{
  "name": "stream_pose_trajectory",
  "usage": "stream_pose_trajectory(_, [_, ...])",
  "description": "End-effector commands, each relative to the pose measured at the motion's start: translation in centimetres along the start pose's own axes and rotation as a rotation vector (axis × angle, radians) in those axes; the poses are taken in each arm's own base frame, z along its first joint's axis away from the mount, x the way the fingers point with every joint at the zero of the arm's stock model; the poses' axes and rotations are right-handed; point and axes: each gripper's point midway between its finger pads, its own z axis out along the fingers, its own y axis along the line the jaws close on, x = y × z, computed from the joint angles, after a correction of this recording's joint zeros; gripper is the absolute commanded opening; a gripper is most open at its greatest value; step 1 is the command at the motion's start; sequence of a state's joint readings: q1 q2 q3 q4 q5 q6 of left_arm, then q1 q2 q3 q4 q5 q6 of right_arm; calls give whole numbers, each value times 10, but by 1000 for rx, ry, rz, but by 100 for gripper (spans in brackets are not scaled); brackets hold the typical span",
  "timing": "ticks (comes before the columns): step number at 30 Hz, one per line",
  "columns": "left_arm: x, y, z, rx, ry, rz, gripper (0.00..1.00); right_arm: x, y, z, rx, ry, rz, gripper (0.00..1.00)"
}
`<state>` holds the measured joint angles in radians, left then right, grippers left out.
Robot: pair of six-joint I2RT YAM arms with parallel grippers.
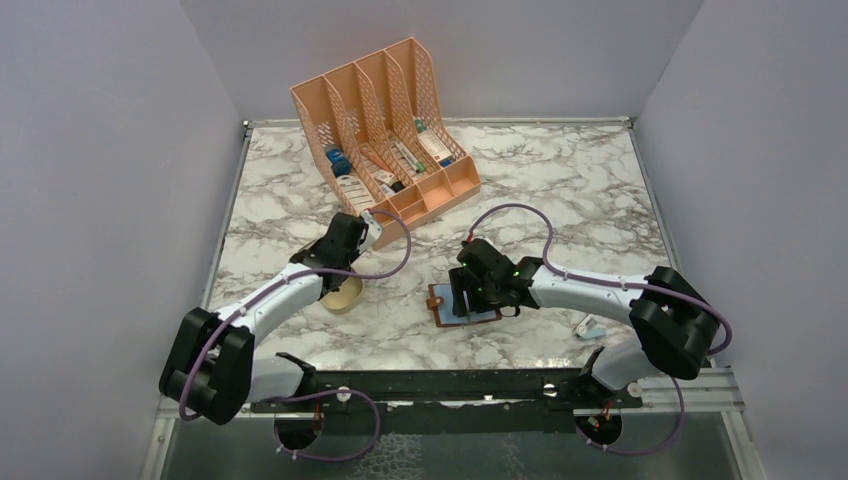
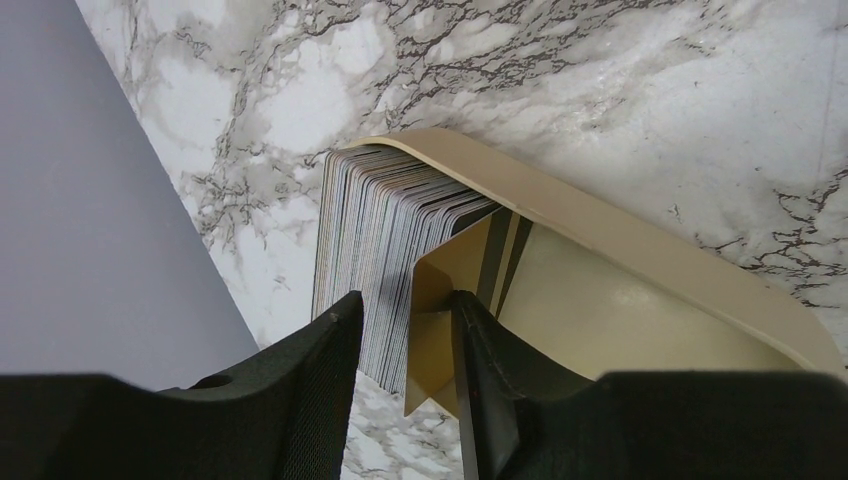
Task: Put the credit cards into the card holder
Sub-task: Pick up the credit card from the storage box, then insert the credit card into the card holder.
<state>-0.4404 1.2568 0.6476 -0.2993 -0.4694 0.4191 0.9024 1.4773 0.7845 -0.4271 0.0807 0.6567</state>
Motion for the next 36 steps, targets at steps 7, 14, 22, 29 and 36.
stream_pose_trajectory(7, [-22,21,-13,-48,-75,-32,35,-6,9,-5,-26,-4,-8,65])
stream_pose_trajectory(14, [-21,19,-16,-25,-58,-42,18,-6,12,-10,-42,-7,-1,65])
stream_pose_trajectory(22, [-35,5,-34,101,-136,-111,0,-6,15,-12,-57,-3,10,65])
stream_pose_trajectory(29, [-54,9,-66,160,-250,-236,0,-7,28,-20,-120,4,43,65])
stream_pose_trajectory(36, [-95,27,-105,208,-380,-568,0,-15,35,-24,-136,-7,55,63])
